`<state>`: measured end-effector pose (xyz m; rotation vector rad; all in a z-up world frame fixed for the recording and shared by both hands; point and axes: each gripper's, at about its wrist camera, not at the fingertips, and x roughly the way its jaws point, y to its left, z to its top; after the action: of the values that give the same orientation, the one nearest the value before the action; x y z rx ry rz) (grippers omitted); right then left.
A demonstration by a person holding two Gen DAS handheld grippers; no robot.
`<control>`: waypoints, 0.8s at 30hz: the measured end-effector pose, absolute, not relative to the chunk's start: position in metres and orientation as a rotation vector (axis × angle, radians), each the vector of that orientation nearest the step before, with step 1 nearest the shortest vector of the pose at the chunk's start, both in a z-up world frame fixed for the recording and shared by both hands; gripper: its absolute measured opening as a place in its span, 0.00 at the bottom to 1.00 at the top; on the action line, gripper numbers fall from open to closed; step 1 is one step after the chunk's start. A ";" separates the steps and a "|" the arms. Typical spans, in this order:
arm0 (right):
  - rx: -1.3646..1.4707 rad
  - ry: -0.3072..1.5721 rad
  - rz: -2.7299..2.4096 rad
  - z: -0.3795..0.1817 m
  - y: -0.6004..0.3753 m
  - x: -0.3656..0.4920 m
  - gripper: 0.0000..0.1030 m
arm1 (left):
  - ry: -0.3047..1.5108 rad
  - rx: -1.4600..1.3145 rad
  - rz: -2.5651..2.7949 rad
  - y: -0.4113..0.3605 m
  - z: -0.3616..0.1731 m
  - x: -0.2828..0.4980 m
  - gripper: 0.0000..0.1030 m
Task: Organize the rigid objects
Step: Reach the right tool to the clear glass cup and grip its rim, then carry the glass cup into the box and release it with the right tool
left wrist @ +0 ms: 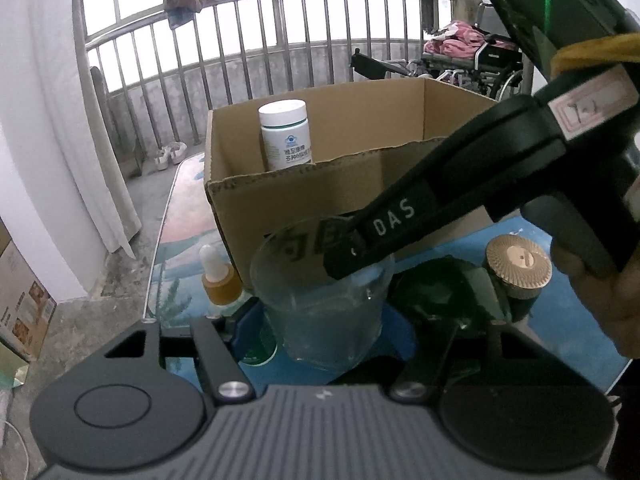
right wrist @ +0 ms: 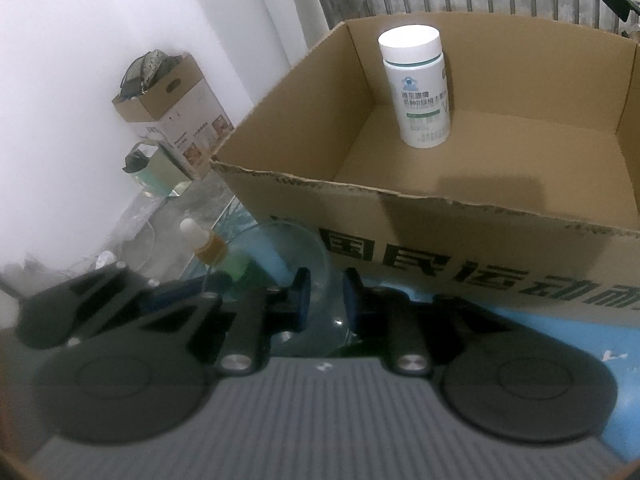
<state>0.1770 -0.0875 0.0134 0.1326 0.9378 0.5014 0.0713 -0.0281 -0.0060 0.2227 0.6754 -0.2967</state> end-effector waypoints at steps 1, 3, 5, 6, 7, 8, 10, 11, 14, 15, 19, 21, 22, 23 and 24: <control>0.128 0.936 0.501 0.014 -0.087 0.177 0.15 | 0.676 0.221 -0.295 -0.028 -0.006 0.071 0.65; 0.130 0.935 0.502 0.014 -0.087 0.177 0.15 | 0.677 0.218 -0.294 -0.028 -0.006 0.071 0.65; 0.133 0.935 0.502 0.014 -0.088 0.176 0.15 | 0.680 0.213 -0.294 -0.028 -0.006 0.072 0.65; 0.131 0.934 0.501 0.014 -0.088 0.176 0.15 | 0.679 0.210 -0.295 -0.028 -0.005 0.071 0.65; 0.128 0.932 0.501 0.014 -0.088 0.176 0.15 | 0.676 0.209 -0.294 -0.028 -0.005 0.071 0.65; 0.126 0.929 0.502 0.015 -0.088 0.176 0.15 | 0.672 0.209 -0.293 -0.028 -0.004 0.070 0.65; 0.127 0.923 0.505 0.018 -0.089 0.175 0.15 | 0.662 0.209 -0.292 -0.028 -0.002 0.069 0.65; 0.130 0.920 0.506 0.019 -0.090 0.175 0.15 | 0.658 0.209 -0.291 -0.028 0.000 0.069 0.65; 0.133 0.908 0.508 0.024 -0.091 0.175 0.15 | 0.647 0.199 -0.290 -0.029 0.004 0.067 0.65; 0.134 0.904 0.508 0.026 -0.092 0.174 0.15 | 0.641 0.197 -0.290 -0.028 0.006 0.067 0.65; 0.136 0.880 0.516 0.038 -0.095 0.169 0.15 | 0.613 0.193 -0.290 -0.029 0.016 0.063 0.65; 0.136 0.864 0.520 0.045 -0.097 0.166 0.15 | 0.596 0.192 -0.291 -0.030 0.022 0.060 0.65; 0.135 0.855 0.522 0.049 -0.098 0.165 0.15 | 0.589 0.191 -0.293 -0.031 0.025 0.059 0.65; 0.135 0.847 0.522 0.052 -0.099 0.163 0.15 | 0.581 0.191 -0.295 -0.032 0.029 0.058 0.65; 0.135 0.840 0.522 0.056 -0.100 0.162 0.15 | 0.572 0.191 -0.297 -0.032 0.033 0.057 0.65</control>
<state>0.1619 -0.1004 0.0562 0.1351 0.8401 0.5221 0.0572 -0.0324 0.0326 0.1915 0.5717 -0.2969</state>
